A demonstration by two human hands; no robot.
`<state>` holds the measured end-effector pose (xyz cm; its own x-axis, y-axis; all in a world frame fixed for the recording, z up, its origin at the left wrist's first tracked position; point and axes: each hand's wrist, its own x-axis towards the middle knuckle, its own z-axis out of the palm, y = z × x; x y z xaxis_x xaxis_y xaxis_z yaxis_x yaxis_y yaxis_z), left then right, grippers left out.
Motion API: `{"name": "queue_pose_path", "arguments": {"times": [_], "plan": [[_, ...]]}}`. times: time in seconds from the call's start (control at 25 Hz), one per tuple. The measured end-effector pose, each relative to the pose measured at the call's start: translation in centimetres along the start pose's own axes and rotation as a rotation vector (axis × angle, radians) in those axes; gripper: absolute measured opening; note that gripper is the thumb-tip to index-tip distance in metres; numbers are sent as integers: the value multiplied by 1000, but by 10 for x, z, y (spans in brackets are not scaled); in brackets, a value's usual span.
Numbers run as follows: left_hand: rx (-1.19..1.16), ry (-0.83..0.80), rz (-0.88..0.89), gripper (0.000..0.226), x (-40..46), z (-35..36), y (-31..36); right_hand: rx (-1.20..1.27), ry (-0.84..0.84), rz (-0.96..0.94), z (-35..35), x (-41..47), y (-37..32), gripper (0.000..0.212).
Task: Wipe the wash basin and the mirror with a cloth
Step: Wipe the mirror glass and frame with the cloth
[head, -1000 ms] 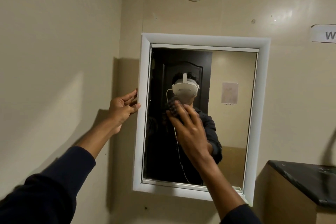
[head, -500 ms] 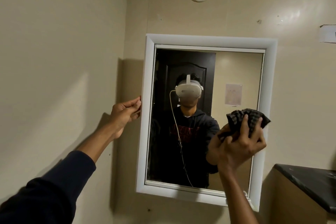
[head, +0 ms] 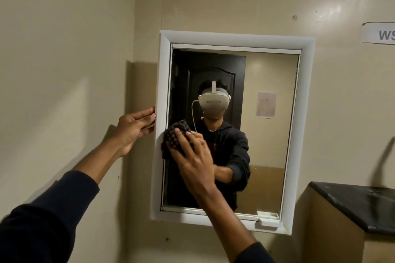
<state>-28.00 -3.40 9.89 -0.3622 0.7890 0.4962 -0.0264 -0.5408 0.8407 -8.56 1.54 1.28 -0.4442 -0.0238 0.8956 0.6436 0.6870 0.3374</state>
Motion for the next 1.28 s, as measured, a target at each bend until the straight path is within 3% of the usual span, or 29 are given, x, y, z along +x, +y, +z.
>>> {"name": "queue_pose_path", "arguments": {"times": [0.2,0.4,0.52,0.56,0.68,0.8,0.88,1.0,1.12,1.28], "plan": [[-8,24,26,23,-2,2,-5,-156,100,369,-65,-56,79,50],[-1,56,55,26,-4,6,-7,-199,414,819,-88,-103,110,38],[19,52,69,28,-5,7,-7,-142,499,984,-58,-99,72,74],[28,50,72,30,-6,7,-6,-104,497,1005,-48,-95,54,76],[63,36,76,36,-6,7,-4,40,400,864,-18,-75,1,49],[92,25,78,37,-5,5,-2,85,167,475,13,-61,-38,30],[107,22,81,38,-4,5,-1,73,21,146,27,-60,-55,26],[120,22,89,37,-4,6,-1,90,-94,-73,23,-60,-41,30],[110,35,90,36,-4,5,0,19,-131,-77,2,-69,1,33],[108,41,98,36,-6,7,-2,-90,137,422,-46,-103,56,42]]}}
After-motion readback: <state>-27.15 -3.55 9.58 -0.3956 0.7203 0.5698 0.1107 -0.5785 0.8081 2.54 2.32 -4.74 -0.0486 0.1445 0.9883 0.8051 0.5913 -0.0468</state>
